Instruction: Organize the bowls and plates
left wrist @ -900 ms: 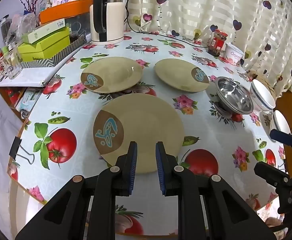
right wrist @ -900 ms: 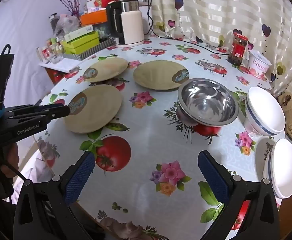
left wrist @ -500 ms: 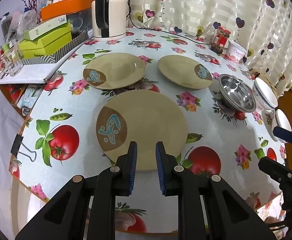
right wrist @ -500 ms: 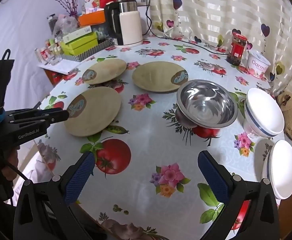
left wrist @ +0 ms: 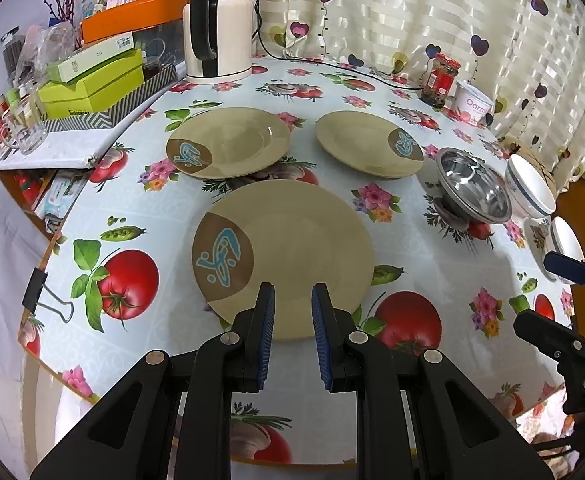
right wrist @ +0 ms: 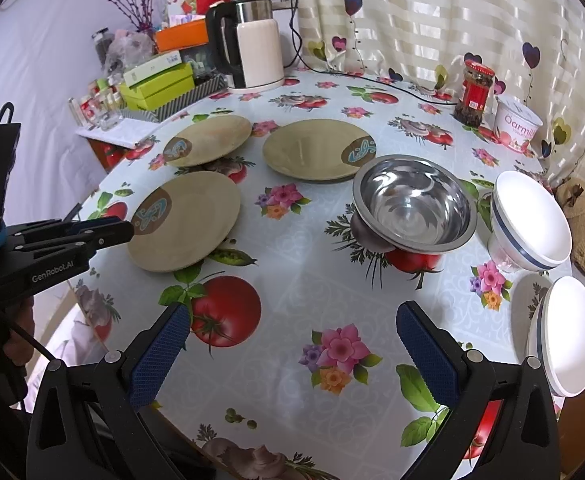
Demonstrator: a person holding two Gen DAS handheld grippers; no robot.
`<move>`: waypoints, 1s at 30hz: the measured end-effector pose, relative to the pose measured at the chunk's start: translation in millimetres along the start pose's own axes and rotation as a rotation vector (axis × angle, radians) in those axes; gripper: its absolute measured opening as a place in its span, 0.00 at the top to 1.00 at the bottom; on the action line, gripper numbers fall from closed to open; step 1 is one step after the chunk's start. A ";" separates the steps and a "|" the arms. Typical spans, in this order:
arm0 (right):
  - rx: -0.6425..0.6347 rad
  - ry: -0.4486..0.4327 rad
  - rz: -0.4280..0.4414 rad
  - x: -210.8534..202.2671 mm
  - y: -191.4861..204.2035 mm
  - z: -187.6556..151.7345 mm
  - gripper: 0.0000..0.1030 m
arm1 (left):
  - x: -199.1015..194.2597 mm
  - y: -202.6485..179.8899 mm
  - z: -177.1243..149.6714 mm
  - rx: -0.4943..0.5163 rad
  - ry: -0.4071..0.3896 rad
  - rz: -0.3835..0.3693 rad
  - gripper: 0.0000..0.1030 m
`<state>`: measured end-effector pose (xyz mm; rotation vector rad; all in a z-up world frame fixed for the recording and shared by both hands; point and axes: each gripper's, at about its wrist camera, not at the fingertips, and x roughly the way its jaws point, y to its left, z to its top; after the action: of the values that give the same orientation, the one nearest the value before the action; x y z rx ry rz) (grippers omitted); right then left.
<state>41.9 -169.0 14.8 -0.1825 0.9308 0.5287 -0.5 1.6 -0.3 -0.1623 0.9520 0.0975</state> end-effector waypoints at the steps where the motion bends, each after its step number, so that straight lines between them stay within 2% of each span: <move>1: 0.004 0.001 0.000 1.1 0.6 -0.9 0.00 | 0.2 -0.3 0.0 0.000 0.001 -0.001 0.81; 30: -0.003 0.011 0.000 1.2 3.8 -1.0 0.00 | 3.2 -1.7 -4.2 -0.008 0.017 -0.032 0.81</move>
<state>39.8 -165.7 13.6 -0.1882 0.9406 0.5295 -1.8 -0.8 -5.2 -0.1859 0.9654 0.0708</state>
